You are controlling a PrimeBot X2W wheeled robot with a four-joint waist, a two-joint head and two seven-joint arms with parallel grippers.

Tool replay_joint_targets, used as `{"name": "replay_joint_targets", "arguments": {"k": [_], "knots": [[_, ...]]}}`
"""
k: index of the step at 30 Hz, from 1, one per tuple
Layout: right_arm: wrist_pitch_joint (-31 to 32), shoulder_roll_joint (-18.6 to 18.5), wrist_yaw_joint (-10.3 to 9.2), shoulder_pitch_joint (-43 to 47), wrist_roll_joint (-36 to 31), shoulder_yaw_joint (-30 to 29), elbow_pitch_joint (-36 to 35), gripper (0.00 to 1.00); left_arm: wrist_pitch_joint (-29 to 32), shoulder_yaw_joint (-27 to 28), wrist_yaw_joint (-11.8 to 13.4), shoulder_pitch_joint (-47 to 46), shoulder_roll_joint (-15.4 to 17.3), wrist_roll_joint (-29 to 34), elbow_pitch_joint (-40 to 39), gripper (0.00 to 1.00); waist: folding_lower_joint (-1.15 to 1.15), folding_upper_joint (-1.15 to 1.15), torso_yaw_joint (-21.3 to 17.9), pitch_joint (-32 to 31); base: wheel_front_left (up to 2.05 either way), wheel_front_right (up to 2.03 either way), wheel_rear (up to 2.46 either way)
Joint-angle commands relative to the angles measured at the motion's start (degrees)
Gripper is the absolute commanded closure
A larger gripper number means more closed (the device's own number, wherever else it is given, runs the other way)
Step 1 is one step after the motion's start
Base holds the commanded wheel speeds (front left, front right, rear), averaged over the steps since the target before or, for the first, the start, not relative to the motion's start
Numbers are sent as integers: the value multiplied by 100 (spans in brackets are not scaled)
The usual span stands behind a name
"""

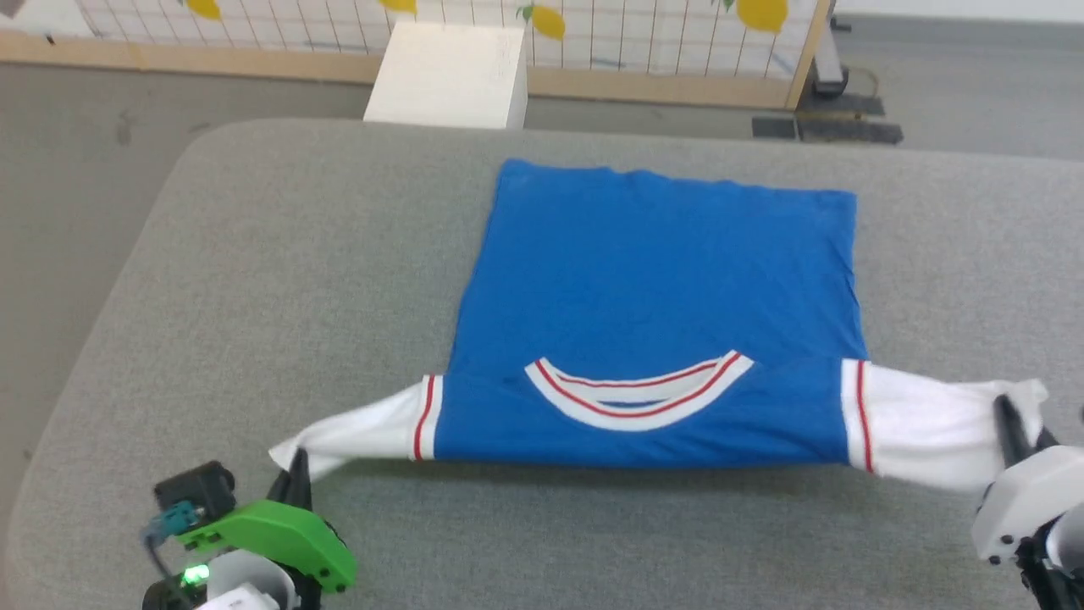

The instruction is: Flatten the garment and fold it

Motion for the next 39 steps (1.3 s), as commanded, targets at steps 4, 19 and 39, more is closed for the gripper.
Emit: {"name": "replay_joint_targets", "arguments": {"k": [4,19,39], "knots": [[877,-317,-10,8,-184,693,17,100,698,-429,277,121,309,467,-37,100,1,0,-73,-126,0,0,0],[2612,-507,-10,-371,58,1514,861,0,1001,-566,369,157,249,384,-362,100,1,0,-122,-73,0,0,0],[817,-37,-10,-3858,-744,-174,1337,0,954,-437,84,135,368,17,-1967,100,1,0,18,1674,0,0,0]]}}
